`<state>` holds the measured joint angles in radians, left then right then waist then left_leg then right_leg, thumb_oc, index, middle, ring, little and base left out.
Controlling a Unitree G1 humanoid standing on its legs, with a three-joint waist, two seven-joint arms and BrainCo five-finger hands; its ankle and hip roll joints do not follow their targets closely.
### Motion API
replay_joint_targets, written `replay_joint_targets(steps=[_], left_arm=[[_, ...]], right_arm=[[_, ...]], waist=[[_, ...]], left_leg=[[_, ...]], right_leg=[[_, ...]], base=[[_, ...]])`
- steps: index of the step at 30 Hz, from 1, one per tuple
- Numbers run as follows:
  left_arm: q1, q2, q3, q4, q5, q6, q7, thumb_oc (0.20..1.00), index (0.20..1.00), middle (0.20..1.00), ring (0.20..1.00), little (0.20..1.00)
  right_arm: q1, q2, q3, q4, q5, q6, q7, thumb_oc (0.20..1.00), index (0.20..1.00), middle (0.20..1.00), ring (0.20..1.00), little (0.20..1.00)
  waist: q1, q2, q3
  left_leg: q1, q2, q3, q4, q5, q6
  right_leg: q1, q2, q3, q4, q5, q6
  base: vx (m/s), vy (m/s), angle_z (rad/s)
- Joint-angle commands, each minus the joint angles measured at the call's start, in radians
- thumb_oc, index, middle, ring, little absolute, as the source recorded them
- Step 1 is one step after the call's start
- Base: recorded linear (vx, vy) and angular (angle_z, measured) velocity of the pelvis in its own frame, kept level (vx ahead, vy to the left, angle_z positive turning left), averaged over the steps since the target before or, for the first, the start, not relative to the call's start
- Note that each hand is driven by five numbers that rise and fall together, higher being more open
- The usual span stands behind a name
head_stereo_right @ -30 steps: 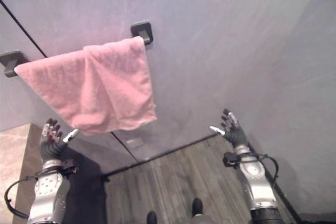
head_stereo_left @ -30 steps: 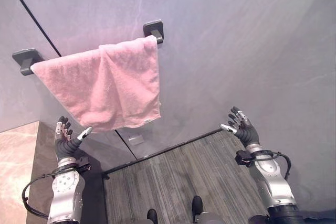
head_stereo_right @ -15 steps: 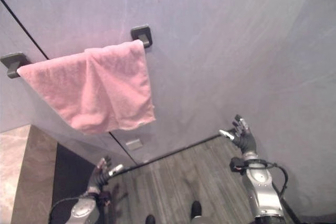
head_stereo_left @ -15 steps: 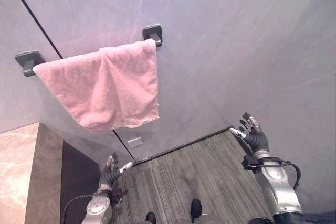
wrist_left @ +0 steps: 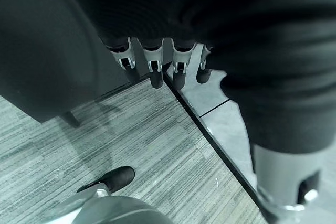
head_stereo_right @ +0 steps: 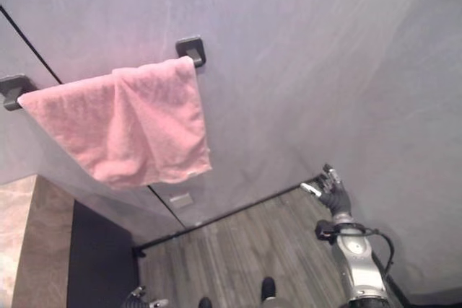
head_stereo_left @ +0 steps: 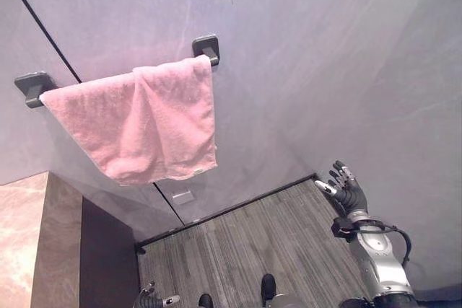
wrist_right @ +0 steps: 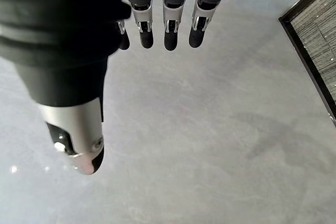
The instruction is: Put brush and paste in cup on sink, flatten towel.
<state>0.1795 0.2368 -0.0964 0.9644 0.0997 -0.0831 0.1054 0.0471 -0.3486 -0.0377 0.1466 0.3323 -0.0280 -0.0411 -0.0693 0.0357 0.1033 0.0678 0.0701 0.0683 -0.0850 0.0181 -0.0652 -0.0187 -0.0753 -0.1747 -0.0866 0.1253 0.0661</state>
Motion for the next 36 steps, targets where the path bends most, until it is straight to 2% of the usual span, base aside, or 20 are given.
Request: replay_joint_targets(steps=[1, 4, 10, 23, 36], left_arm=[[-0.057, 0.069, -0.011, 0.053, 0.025, -0.006, -0.008, 1.0, 1.0, 1.0, 1.0, 1.0], [-0.065, 0.05, -0.022, 0.151, 0.067, 0.029, -0.054, 1.0, 1.0, 1.0, 1.0, 1.0], [-0.086, -0.001, 0.027, 0.267, 0.049, 0.079, -0.029, 1.0, 1.0, 1.0, 1.0, 1.0], [-0.083, -0.025, 0.05, 0.329, 0.026, 0.116, -0.052, 1.0, 1.0, 1.0, 1.0, 1.0], [-0.076, -0.032, 0.07, 0.339, 0.0, 0.128, -0.047, 1.0, 1.0, 1.0, 1.0, 1.0]], right_arm=[[-0.062, -0.003, 0.001, -0.017, 0.022, -0.077, 0.007, 1.0, 1.0, 1.0, 1.0, 1.0], [-0.074, -0.005, 0.012, -0.008, 0.028, -0.063, 0.026, 1.0, 1.0, 1.0, 1.0, 1.0], [-0.076, -0.004, 0.043, -0.013, 0.045, -0.041, 0.039, 1.0, 1.0, 1.0, 1.0, 1.0], [-0.073, -0.008, 0.066, -0.023, 0.045, -0.016, 0.055, 1.0, 1.0, 1.0, 1.0, 1.0], [-0.064, -0.003, 0.07, -0.034, 0.034, -0.01, 0.053, 1.0, 1.0, 1.0, 1.0, 1.0]], waist=[[-0.003, -0.047, 0.011], [-0.005, -0.044, 0.006], [-0.011, -0.044, -0.011], [-0.01, -0.042, -0.03], [-0.002, -0.044, -0.038]], left_leg=[[-0.047, 0.022, 0.021, 0.171, -0.17, -0.021], [-0.042, 0.022, 0.026, 0.165, -0.17, -0.02], [-0.024, 0.025, 0.034, 0.146, -0.167, -0.021], [-0.006, 0.032, 0.034, 0.122, -0.161, -0.024], [0.001, 0.037, 0.023, 0.121, -0.16, -0.028]], right_leg=[[0.025, -0.114, -0.017, 0.099, -0.199, 0.105], [0.026, -0.115, -0.017, 0.098, -0.198, 0.105], [0.033, -0.112, -0.017, 0.094, -0.2, 0.101], [0.047, -0.103, -0.023, 0.087, -0.205, 0.097], [0.06, -0.099, -0.035, 0.085, -0.21, 0.092]], base=[[0.0, 0.0, 0.0], [0.0, 0.0, 0.0], [0.03, 0.0, 0.0], [0.01, -0.001, 0.0], [0.0, -0.003, 0.0]])
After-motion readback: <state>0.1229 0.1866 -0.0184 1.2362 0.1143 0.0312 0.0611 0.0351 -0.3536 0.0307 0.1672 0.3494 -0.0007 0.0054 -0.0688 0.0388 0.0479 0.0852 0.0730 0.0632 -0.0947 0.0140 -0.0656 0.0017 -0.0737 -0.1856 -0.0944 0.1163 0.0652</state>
